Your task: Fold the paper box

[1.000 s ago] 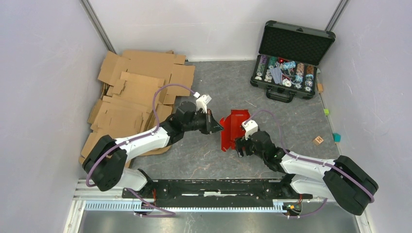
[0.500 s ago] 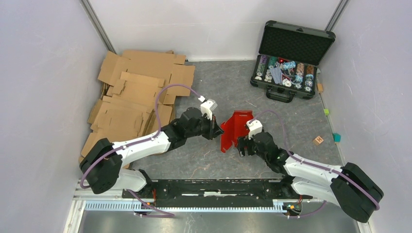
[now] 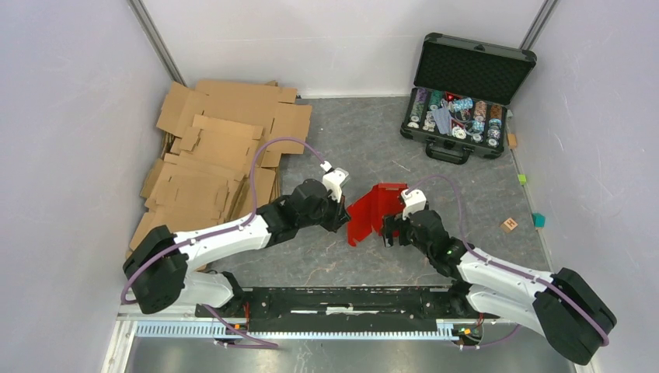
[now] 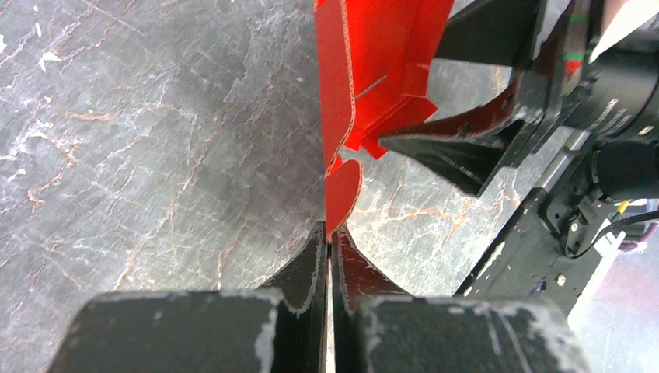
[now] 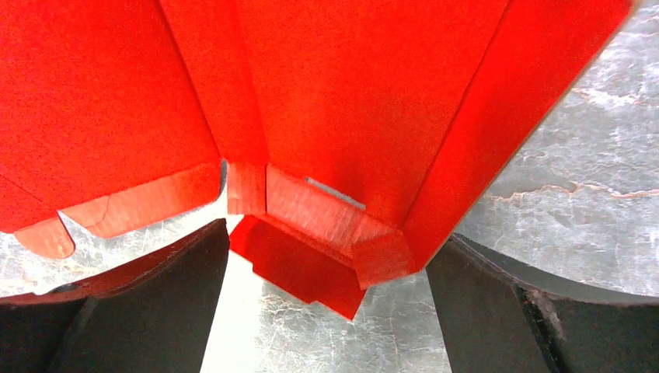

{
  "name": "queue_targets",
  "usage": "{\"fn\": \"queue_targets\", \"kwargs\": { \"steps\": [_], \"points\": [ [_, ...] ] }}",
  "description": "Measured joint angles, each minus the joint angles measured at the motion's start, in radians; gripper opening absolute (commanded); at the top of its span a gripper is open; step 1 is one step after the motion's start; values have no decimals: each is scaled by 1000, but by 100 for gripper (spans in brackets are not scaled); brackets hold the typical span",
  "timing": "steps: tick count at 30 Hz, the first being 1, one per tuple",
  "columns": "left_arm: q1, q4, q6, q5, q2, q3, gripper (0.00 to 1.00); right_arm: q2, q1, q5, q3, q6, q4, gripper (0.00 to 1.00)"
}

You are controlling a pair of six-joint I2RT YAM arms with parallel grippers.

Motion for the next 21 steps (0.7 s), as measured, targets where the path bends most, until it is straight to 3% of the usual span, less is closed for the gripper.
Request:
{"fn": "queue_targets", "kwargs": {
  "steps": [5,16,21],
  "points": [
    [-1,-44,19,-14,-14,0,3,-47,-24,0,0,-13,-6,98],
    [-5,-116,35,-41,-16,32,3,-103,-54,58,16,-50,-60,84],
    [-5,-133,35,-50,-16,38,3,-183,-56,93,16,-61,-65,68]
  ]
}}
